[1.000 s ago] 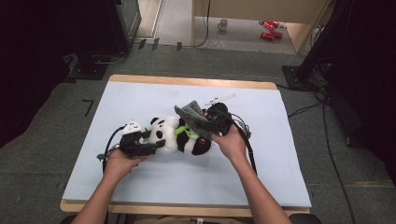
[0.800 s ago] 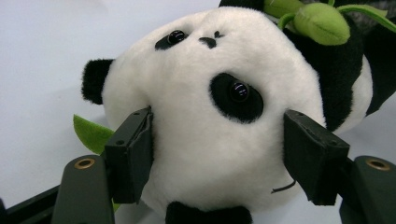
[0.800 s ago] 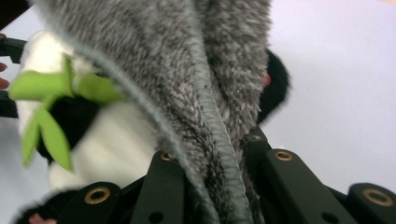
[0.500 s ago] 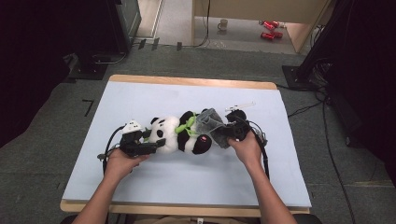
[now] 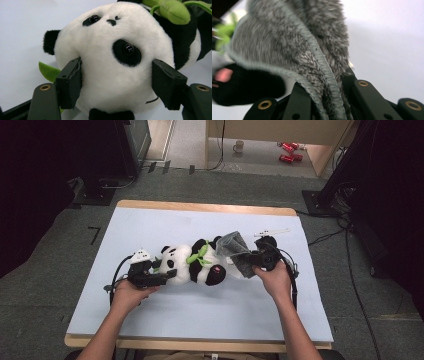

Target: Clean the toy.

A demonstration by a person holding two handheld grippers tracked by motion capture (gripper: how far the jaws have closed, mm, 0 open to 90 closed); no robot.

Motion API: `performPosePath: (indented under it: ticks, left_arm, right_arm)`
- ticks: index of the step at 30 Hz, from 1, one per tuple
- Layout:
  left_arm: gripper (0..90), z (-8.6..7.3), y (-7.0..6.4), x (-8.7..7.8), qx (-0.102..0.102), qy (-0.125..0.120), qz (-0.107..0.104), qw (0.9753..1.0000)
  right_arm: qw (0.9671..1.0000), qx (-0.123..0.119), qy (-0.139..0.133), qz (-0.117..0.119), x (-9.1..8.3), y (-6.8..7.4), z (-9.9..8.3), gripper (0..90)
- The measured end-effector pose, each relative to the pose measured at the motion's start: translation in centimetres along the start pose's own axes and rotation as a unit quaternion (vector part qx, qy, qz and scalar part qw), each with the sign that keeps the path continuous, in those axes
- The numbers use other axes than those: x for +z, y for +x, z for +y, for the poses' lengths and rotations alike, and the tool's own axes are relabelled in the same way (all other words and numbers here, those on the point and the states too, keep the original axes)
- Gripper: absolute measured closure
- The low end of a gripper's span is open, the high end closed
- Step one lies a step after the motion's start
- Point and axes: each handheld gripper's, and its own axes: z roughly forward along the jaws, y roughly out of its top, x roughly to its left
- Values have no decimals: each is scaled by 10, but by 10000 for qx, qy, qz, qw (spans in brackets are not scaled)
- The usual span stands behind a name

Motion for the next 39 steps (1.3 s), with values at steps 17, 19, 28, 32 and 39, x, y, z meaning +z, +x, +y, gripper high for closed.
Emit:
performPosePath:
  ticks: [17, 19, 28, 32, 39]
  left_arm:
    - [286, 6, 5, 2, -23, 160, -132, 9998]
    - [283, 6, 4, 2, 39, 193, -128, 9997]
    - [280, 3, 1, 3, 115, 136, -115, 9998]
    - [285, 2, 0, 3, 183, 107, -101, 9997]
    - [289, 1, 2, 3, 126, 65, -142, 9998]
  right_arm:
    - [9933, -620, 369, 899, 48, 74, 55, 775]
    - [9934, -593, 467, 867, 56, 74, 51, 775]
    - [9962, -246, 541, 637, 52, 44, 26, 774]
    - [9959, 16, 529, 738, 46, 29, 11, 774]
    - [9943, 401, 277, 946, 41, 7, -11, 776]
